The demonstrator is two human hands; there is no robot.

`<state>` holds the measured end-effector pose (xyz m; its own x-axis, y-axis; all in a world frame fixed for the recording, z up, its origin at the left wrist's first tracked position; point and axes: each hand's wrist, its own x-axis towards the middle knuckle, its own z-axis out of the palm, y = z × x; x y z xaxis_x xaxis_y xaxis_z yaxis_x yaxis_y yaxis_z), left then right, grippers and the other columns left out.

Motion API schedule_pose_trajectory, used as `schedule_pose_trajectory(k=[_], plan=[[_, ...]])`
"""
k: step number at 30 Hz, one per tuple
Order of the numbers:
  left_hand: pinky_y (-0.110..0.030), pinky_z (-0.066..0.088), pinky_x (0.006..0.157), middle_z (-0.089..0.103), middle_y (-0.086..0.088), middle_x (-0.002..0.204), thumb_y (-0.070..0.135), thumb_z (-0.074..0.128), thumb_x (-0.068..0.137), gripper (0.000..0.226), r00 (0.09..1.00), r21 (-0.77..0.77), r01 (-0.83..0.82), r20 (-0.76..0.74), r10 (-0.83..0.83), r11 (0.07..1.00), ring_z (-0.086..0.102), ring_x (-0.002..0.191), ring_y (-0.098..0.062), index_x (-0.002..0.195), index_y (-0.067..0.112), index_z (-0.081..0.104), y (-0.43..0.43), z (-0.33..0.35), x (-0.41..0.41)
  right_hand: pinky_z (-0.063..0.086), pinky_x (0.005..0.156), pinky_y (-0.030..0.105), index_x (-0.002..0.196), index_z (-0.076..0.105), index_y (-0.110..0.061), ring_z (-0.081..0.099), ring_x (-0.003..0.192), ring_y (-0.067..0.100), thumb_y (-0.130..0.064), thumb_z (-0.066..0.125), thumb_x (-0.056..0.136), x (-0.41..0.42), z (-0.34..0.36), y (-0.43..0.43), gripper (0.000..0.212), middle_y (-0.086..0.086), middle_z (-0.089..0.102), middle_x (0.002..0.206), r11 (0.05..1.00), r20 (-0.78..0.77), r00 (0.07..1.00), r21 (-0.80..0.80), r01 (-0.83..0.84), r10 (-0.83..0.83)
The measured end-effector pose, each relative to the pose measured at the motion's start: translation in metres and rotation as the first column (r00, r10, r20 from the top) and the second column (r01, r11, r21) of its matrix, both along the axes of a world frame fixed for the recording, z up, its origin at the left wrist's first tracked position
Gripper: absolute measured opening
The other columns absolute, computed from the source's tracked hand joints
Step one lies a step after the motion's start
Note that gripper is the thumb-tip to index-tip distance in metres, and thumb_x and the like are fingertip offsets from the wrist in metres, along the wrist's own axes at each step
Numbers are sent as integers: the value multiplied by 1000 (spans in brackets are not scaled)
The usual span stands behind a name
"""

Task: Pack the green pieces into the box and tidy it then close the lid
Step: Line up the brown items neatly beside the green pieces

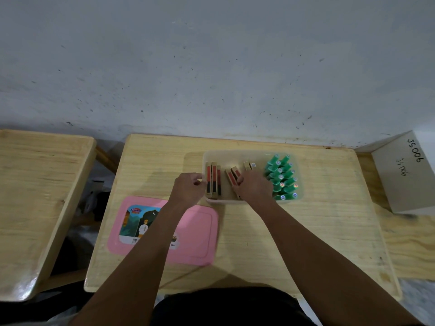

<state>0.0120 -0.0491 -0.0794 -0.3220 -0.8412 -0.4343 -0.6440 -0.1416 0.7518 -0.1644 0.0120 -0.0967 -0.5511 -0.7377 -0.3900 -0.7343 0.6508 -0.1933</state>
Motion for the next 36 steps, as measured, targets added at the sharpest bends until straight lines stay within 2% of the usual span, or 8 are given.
schedule_pose_trajectory(k=[6, 9, 12, 16, 19, 24, 32, 36], plan=[[-41, 56, 89, 64, -12, 124, 18, 59, 90, 36, 1000, 4, 2, -13, -2, 1000, 67, 100, -25, 124, 7, 62, 0, -1, 0, 55, 70, 32, 93, 71, -17, 67, 81, 20, -44, 67, 82, 6, 3, -6, 29, 1, 70, 86, 999, -4, 1000, 33, -26, 26], [-42, 56, 90, 67, -12, 119, 18, 60, 89, 34, 999, 23, -31, -29, 32, 999, 68, 99, -28, 121, 7, 64, 0, -1, 1, 52, 62, 28, 78, 74, -19, 64, 64, 14, -52, 65, 80, 5, 4, -7, 34, -4, 68, 68, 992, 169, 981, -72, 108, -95], [-43, 54, 92, 67, -13, 118, 18, 61, 89, 35, 998, 40, -44, -35, 46, 998, 67, 101, -27, 121, 8, 64, 1, -1, 2, 47, 56, 25, 57, 65, -14, 48, 44, 7, -39, 68, 80, 8, 4, -12, 35, -7, 51, 45, 978, 346, 932, -130, 165, -112], [-42, 56, 88, 68, -13, 117, 18, 61, 89, 34, 998, 28, -45, -35, 46, 999, 69, 95, -26, 121, 8, 64, 1, 1, 0, 51, 65, 31, 51, 58, -18, 51, 50, 13, -38, 72, 80, 20, -2, -17, 38, -1, 54, 51, 983, 419, 903, -104, 150, -94], [-40, 57, 85, 68, -13, 116, 16, 60, 89, 31, 999, 0, -34, -28, 34, 999, 69, 91, -26, 119, 7, 65, 2, 2, 0, 51, 72, 30, 72, 73, -13, 62, 65, 14, -32, 73, 83, 23, -4, -16, 23, 3, 68, 70, 974, 454, 888, -158, 164, -76], [-41, 56, 88, 69, -13, 116, 16, 60, 90, 32, 999, -4, -23, -27, 22, 1000, 69, 95, -26, 120, 7, 64, 2, 4, 0, 49, 79, 27, 84, 74, -11, 61, 79, 13, -24, 70, 86, 19, -5, -17, 14, 0, 66, 80, 965, 505, 858, -170, 199, -88], [-38, 57, 85, 70, -13, 113, 17, 60, 89, 30, 999, 0, -27, -23, 27, 1000, 69, 91, -26, 118, 8, 66, 2, 5, 0, 56, 77, 35, 83, 75, -15, 65, 74, 18, -36, 66, 86, 17, -4, -15, 24, 3, 72, 81, 958, 427, 898, -202, 204, -102], [-29, 54, 75, 68, -14, 115, 16, 59, 90, 32, 1000, -9, -26, -15, 26, 1000, 69, 88, -28, 120, 7, 64, 3, 5, -1, 50, 68, 28, 92, 71, -26, 66, 80, 17, -42, 54, 92, -6, 9, -4, 23, -6, 70, 85, 964, 59, 988, -216, 154, -144]])
